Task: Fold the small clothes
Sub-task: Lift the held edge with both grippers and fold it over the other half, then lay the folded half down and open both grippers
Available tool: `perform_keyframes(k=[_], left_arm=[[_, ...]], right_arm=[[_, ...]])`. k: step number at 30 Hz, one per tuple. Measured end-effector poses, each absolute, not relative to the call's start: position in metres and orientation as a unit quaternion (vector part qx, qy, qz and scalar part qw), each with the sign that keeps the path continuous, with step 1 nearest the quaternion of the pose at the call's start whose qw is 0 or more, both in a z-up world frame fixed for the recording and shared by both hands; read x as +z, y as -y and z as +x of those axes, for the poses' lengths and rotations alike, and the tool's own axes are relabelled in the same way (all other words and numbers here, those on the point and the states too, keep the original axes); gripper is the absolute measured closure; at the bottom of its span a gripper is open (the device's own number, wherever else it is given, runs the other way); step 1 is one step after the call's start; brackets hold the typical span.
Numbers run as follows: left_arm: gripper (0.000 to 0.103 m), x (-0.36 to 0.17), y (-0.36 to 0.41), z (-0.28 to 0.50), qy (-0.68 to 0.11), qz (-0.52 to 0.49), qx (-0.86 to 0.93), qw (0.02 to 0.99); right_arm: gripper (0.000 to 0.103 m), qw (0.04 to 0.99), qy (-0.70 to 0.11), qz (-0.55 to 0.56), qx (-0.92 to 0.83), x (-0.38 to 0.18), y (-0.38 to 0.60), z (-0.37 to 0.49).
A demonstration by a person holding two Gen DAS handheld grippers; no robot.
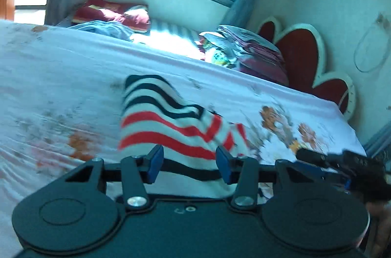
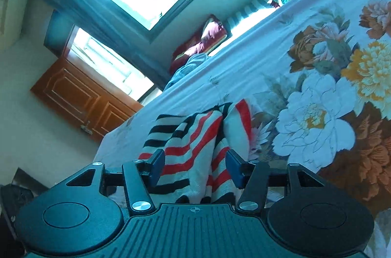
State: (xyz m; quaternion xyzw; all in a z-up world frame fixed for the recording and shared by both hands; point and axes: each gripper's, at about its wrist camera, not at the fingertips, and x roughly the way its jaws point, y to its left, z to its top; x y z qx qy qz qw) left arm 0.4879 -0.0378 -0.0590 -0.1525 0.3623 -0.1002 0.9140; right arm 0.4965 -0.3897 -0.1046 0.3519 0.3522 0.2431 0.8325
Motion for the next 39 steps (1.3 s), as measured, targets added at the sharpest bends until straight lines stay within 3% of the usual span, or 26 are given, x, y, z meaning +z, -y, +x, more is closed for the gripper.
perform_keyframes(k=[5, 11, 14, 17, 19, 21, 23, 26, 30, 34, 37, 38, 39], left_arm=[[0.066, -0.084, 0.010, 0.526, -0.395, -0.165, -0.105, 0.897], [0.066, -0.118, 0.014, 0.522, -0.422, -0.092, -0.075, 0.899], [0.066, -0.125, 0.000, 0.519, -0.417, -0.133, -0.083, 0.895], [0.066, -0.126, -0.001, 0.518, -0.414, -0.128, -0.091, 0.897], [0.066, -0.124, -0.002, 0.517, -0.407, -0.123, -0.097, 0.900], [0.067, -0.120, -0.004, 0.513, -0.392, -0.124, -0.100, 0.906], [0.073, -0.109, -0.006, 0.508, -0.361, -0.124, -0.106, 0.918], [0.073, -0.091, 0.002, 0.512, -0.330, -0.112, -0.132, 0.928], [0.072, -0.097, 0.043, 0.538, -0.370, -0.040, -0.177, 0.911], [0.071, -0.118, 0.081, 0.549, -0.390, 0.050, -0.177, 0.902], [0.073, -0.117, 0.087, 0.551, -0.396, 0.067, -0.181, 0.898], [0.073, -0.118, 0.086, 0.552, -0.398, 0.064, -0.186, 0.896], [0.073, -0.117, 0.085, 0.554, -0.401, 0.064, -0.191, 0.893]], right_arm=[[0.049, 0.814, -0.401, 0.332, 0.259, -0.130, 0.347, 0.519], [0.049, 0.799, -0.457, 0.304, 0.246, -0.156, 0.314, 0.535], [0.049, 0.801, -0.461, 0.293, 0.245, -0.156, 0.305, 0.537], [0.057, 0.809, -0.468, 0.254, 0.248, -0.151, 0.289, 0.539], [0.076, 0.819, -0.463, 0.228, 0.250, -0.146, 0.279, 0.539], [0.084, 0.840, -0.444, 0.188, 0.250, -0.136, 0.269, 0.534], [0.085, 0.869, -0.406, 0.135, 0.249, -0.118, 0.262, 0.525], [0.085, 0.897, -0.354, 0.099, 0.245, -0.092, 0.266, 0.509], [0.085, 0.917, -0.319, 0.085, 0.224, -0.088, 0.280, 0.495], [0.085, 0.888, -0.400, 0.132, 0.182, -0.158, 0.295, 0.518], [0.085, 0.879, -0.396, 0.188, 0.187, -0.157, 0.313, 0.513], [0.083, 0.878, -0.395, 0.193, 0.189, -0.154, 0.317, 0.513], [0.071, 0.880, -0.388, 0.199, 0.188, -0.149, 0.321, 0.513]])
